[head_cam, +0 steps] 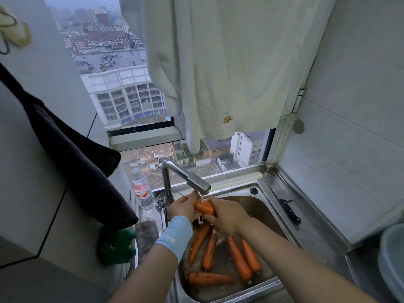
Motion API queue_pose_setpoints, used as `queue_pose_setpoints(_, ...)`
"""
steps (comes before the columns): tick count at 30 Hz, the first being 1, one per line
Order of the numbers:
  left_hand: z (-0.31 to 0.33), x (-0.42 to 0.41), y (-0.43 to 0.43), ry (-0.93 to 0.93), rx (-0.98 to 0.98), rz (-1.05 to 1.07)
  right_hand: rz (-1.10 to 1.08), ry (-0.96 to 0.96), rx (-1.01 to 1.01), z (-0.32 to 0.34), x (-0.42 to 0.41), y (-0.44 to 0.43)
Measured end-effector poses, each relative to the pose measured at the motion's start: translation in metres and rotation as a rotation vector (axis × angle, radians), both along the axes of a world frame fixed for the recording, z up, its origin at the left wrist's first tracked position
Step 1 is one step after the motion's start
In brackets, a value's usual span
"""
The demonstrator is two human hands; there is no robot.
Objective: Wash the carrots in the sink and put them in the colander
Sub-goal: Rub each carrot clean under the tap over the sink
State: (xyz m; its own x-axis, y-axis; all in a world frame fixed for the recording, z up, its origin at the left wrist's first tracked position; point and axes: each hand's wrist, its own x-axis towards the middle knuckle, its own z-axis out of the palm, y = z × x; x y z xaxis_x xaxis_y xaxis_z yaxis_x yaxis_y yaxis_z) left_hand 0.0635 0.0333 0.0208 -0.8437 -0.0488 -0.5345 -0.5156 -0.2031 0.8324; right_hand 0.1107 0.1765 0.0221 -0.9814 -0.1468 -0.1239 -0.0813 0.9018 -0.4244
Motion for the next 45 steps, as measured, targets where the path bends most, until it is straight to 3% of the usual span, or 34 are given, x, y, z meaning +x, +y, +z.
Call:
queue_pose_setpoints(7, -0.006, 0.009, 0.003, 0.067, 0.133, -0.381, -0.199, -0.295, -0.394, -0.001, -0.003, 0.023)
queue_pose_setpoints(14, -0.012, -0.001, -0.001, 0.014, -0.048, -0.166, -0.158, -0.213, -0.501, 0.001, -0.006, 0.014)
queue_pose_setpoints(17, -0.019, -0.002, -0.006, 0.109, -0.121, -0.294, -0.145, -0.277, -0.622, -0.005, -0.007, 0.009)
queue_pose_setpoints(20, -0.015, 0.004, -0.010, 0.182, -0.099, -0.412, -0.240, -0.289, -0.726, -0.007, -0.007, 0.003)
queue_pose_setpoints(23, -0.016, 0.006, -0.010, 0.158, -0.075, -0.352, -0.276, -0.299, -0.818, 0.000, -0.008, -0.002)
queue_pose_setpoints(26, -0.010, 0.006, -0.010, 0.139, -0.022, -0.241, -0.274, -0.338, -0.779, 0.007, -0.006, -0.008)
queue_pose_setpoints(30, -0.007, 0.008, -0.009, 0.194, -0.094, -0.284, -0.257, -0.408, -0.787, 0.007, -0.005, -0.011)
queue_pose_setpoints(34, -0.007, 0.009, -0.013, 0.110, 0.119, -0.371, -0.215, -0.482, -0.883, 0.010, -0.003, -0.008)
queue_pose_setpoints(37, -0.017, 0.010, -0.014, 0.131, 0.154, -0.392, -0.228, -0.489, -0.882, 0.006, -0.003, -0.005)
queue_pose_setpoints(45, -0.016, 0.013, 0.004, 0.128, 0.041, -0.162, -0.338, -0.493, -0.957, 0.012, -0.003, -0.011)
